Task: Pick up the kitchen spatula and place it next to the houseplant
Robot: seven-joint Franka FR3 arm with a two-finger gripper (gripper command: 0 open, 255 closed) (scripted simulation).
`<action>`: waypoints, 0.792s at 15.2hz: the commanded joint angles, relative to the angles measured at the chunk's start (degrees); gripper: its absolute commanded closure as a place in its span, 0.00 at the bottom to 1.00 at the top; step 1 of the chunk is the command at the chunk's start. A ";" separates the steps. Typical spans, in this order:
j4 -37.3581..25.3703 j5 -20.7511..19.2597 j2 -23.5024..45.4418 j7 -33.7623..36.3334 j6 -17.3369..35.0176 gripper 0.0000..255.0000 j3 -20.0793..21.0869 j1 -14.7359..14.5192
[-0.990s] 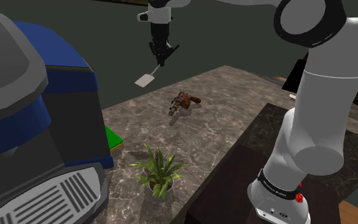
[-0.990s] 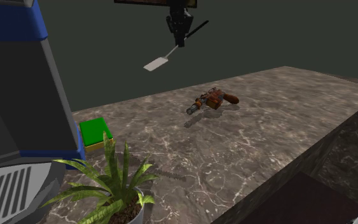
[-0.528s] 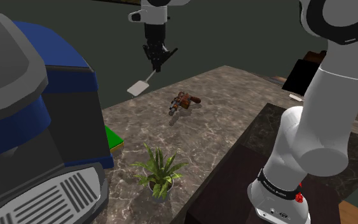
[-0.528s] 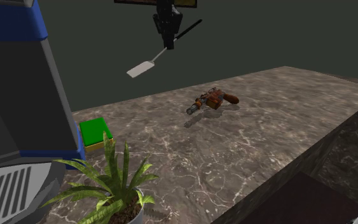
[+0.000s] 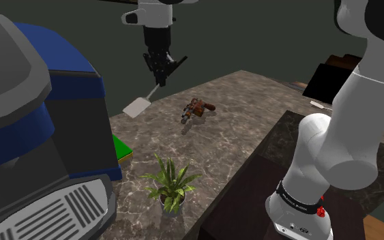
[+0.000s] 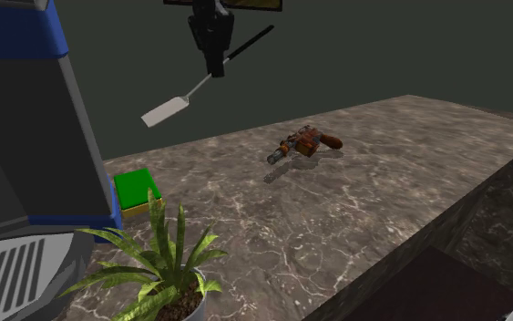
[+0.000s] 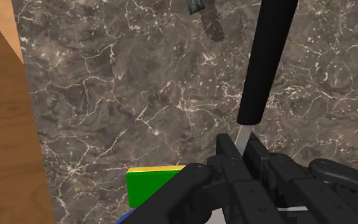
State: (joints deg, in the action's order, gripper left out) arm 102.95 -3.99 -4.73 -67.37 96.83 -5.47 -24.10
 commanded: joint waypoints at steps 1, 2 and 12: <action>2.08 -0.03 -0.96 1.46 1.01 1.00 0.71 -0.58; 2.89 -0.04 -1.00 1.51 1.78 1.00 0.71 -0.57; 10.25 -0.14 -0.70 1.91 9.44 1.00 0.62 -0.51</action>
State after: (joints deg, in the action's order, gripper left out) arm 112.44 -4.12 -5.43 -65.51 105.48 -4.84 -24.62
